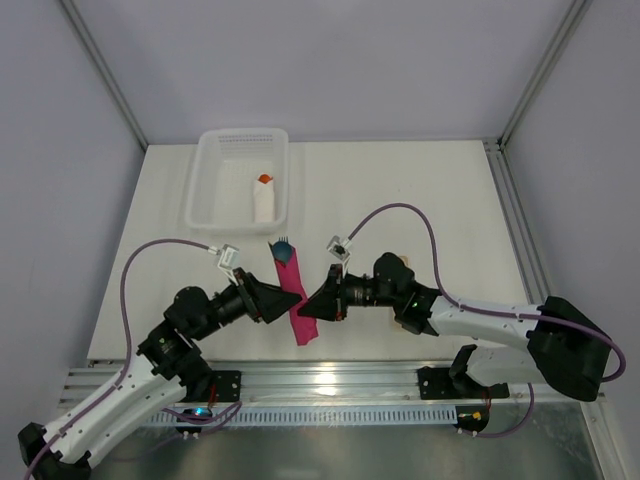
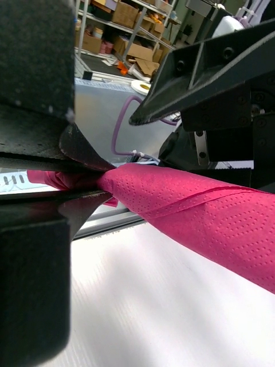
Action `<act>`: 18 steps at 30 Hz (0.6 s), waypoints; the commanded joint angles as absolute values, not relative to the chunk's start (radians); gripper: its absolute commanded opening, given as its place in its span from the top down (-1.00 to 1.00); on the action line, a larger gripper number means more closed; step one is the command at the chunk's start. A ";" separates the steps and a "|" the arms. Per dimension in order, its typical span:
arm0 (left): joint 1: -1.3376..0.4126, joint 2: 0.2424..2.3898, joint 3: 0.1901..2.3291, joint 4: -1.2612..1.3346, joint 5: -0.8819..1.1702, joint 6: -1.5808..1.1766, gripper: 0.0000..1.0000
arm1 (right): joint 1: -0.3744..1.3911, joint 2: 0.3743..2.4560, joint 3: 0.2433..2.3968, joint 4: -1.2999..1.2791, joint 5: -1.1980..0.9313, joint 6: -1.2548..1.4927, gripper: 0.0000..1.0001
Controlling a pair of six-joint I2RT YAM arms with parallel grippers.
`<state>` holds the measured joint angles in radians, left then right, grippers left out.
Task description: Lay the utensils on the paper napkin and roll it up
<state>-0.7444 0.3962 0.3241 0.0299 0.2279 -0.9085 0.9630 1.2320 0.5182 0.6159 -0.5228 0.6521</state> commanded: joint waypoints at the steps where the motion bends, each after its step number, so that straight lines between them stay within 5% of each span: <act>1: -0.741 0.397 0.314 0.061 0.278 -0.902 -0.41 | 0.968 1.175 0.569 0.684 -0.569 0.617 0.93; 18: -0.741 0.393 0.207 0.288 0.330 -1.042 -0.34 | 0.968 1.157 0.572 0.680 -0.620 0.604 0.93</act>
<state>-0.7444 0.3950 0.2245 0.1688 0.2920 -0.9989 0.9630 1.1694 0.5186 0.5930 -0.5999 0.6262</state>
